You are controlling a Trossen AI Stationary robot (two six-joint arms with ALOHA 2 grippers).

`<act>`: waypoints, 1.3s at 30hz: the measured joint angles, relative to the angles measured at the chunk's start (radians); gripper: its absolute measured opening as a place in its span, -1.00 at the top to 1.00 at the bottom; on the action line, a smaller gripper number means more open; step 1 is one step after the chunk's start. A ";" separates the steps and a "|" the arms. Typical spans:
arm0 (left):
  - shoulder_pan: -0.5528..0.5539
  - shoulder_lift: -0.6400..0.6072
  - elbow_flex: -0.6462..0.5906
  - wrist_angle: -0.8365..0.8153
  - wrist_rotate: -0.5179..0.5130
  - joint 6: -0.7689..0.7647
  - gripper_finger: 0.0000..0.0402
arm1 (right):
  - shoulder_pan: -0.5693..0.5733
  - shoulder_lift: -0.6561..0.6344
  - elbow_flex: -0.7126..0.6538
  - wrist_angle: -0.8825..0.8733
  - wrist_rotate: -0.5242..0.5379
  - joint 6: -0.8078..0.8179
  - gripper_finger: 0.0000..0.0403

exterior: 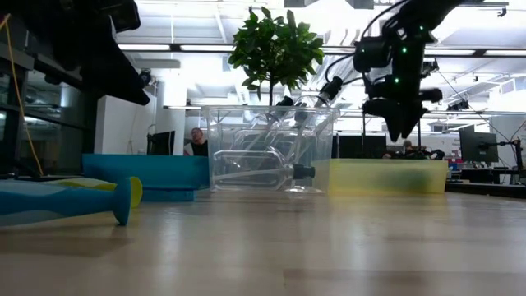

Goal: Pick & Place Kitchen Sink Supplies
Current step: Put the light green dish brush into the blue bin

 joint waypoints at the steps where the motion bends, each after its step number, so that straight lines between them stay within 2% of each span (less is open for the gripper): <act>1: 0.000 0.000 0.011 -0.019 0.006 0.000 0.06 | 0.006 0.000 0.012 -0.026 0.017 0.000 0.24; 9: 0.000 0.000 0.114 -0.252 0.086 -0.086 0.06 | 0.083 -0.023 0.049 -0.200 0.069 0.046 0.24; 15: -0.012 0.000 0.127 -0.318 0.159 -0.177 0.06 | 0.195 -0.136 0.049 -0.275 0.134 0.124 0.24; 22: -0.126 0.000 0.127 -0.349 0.112 -0.296 0.06 | 0.368 -0.309 0.040 -0.305 0.162 0.229 0.24; 27: -0.232 0.000 0.127 -0.354 0.059 -0.381 0.06 | 0.483 -0.394 -0.025 -0.302 0.169 0.291 0.24; 31: -0.296 0.000 0.127 -0.371 0.034 -0.384 0.06 | 0.565 -0.431 -0.097 -0.294 0.169 0.336 0.24; 39: -0.321 0.001 0.124 -0.589 0.081 -0.362 0.06 | 0.717 -0.453 -0.249 -0.173 0.115 0.353 0.24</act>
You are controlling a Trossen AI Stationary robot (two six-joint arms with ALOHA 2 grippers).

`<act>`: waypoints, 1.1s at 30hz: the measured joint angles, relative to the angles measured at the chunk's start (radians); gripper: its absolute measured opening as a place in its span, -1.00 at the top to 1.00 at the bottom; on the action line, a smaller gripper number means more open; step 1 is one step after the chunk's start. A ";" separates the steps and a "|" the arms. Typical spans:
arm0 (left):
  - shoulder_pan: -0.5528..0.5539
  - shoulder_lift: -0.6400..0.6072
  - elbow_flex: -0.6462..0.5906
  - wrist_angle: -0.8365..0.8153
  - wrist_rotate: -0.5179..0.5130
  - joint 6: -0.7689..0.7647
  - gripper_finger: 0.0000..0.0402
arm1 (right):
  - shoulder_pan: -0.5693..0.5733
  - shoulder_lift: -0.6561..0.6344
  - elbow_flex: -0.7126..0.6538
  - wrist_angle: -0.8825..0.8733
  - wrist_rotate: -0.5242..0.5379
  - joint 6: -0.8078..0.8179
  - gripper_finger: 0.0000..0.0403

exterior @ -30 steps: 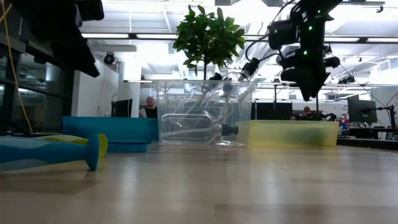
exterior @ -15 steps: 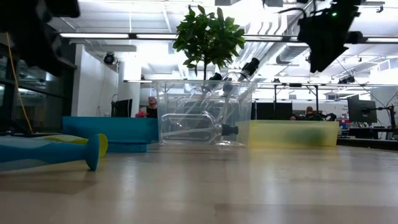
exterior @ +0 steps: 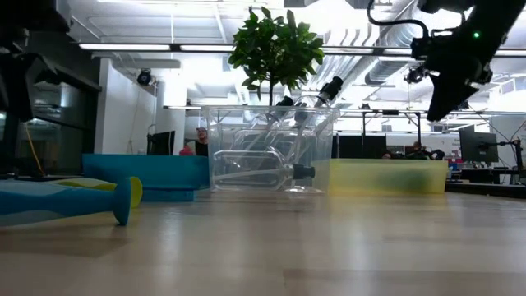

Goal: Pick & Place Kitchen Sink Supplies
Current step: Put the light green dish brush into the blue bin

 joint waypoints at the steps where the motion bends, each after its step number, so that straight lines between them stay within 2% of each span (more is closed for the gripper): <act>1: 0.000 0.000 -0.004 -0.009 0.006 0.006 0.06 | 0.018 0.000 -0.015 0.022 -0.005 0.001 0.24; 6: 0.000 0.006 -0.029 -0.001 -0.007 0.129 0.06 | 0.088 0.001 -0.069 0.110 -0.004 0.000 0.24; 11: 0.000 0.049 -0.044 0.013 -0.027 0.157 0.06 | 0.141 0.000 -0.069 0.131 0.036 0.017 0.24; 22: 0.000 0.220 -0.051 0.036 -0.011 0.156 0.06 | 0.279 -0.005 -0.068 0.273 0.100 0.005 0.24; 33: 0.001 0.274 -0.051 0.016 -0.003 0.145 0.06 | 0.518 -0.005 -0.068 0.557 0.221 -0.086 0.24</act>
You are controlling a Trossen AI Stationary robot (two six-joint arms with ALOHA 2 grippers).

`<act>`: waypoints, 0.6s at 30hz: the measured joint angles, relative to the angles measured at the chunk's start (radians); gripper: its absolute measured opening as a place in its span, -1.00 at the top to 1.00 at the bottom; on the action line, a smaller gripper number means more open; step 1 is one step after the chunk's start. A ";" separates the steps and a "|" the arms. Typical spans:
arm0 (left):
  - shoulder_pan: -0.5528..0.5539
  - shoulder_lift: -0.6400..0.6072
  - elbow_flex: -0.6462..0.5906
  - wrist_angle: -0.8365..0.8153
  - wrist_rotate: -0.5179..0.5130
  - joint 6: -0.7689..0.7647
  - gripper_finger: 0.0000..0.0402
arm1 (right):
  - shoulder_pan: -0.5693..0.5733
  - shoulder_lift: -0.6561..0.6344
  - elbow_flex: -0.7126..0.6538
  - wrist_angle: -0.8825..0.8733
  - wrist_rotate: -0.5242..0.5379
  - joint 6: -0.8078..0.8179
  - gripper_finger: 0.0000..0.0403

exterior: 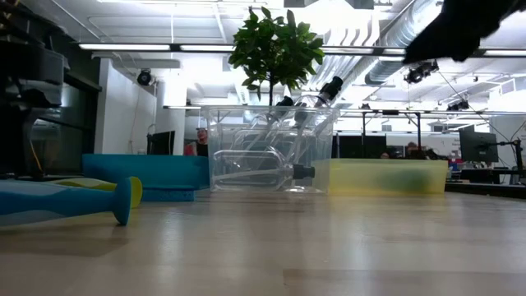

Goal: Pick & Place Kitchen Sink Supplies
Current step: Put the light green dish brush into the blue bin

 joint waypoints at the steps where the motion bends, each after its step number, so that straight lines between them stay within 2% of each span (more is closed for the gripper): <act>1: 0.000 0.001 0.000 -0.003 0.000 -0.008 0.06 | 0.025 0.000 0.000 0.036 0.015 -0.020 0.24; 9: 0.000 0.001 -0.004 -0.011 0.004 -0.027 0.06 | 0.200 0.000 0.001 0.277 0.181 -0.210 0.24; 18: 0.000 0.001 -0.057 0.016 0.029 -0.068 0.06 | 0.255 0.035 0.001 0.324 0.258 -0.229 0.24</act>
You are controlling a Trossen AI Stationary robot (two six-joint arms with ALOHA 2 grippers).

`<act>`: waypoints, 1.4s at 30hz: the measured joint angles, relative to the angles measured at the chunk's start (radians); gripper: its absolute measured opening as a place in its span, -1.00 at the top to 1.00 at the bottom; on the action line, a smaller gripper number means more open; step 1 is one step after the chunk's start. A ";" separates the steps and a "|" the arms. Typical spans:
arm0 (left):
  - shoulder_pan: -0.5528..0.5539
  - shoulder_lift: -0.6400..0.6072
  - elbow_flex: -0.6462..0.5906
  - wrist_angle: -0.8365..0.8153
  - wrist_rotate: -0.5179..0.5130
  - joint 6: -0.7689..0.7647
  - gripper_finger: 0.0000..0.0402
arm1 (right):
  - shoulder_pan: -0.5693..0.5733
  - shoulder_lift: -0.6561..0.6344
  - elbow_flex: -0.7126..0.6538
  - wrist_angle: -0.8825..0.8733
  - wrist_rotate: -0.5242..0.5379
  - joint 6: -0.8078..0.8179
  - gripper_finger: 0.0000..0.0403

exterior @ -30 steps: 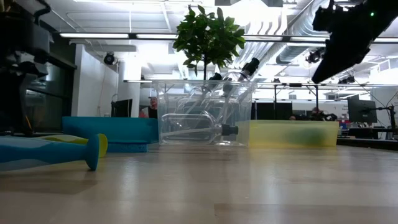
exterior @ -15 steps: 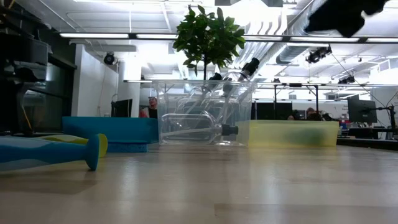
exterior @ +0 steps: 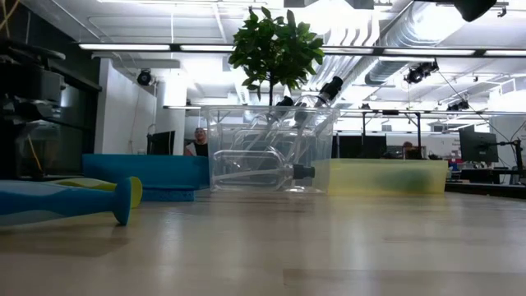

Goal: Pick & Place Kitchen Sink Supplies
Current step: Put the light green dish brush into the blue bin

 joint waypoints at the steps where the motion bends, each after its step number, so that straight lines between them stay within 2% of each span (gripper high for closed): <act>1: 0.000 0.000 0.000 -0.001 0.000 0.000 0.06 | 0.000 0.007 0.000 0.005 0.005 0.000 0.24; 8: 0.000 -0.004 -0.035 0.038 0.049 -0.033 0.11 | -0.001 0.052 0.000 0.042 0.020 -0.026 0.24; 24: -0.001 -0.002 -0.047 0.077 0.066 -0.050 0.72 | -0.001 0.061 0.000 0.048 0.023 -0.027 0.24; 33: -0.001 0.001 -0.017 0.052 0.026 -0.029 0.71 | -0.001 0.061 0.000 0.056 0.023 -0.025 0.24; 42: 0.000 0.002 0.113 -0.054 -0.055 -0.025 0.72 | -0.001 0.061 0.000 0.062 0.023 -0.026 0.24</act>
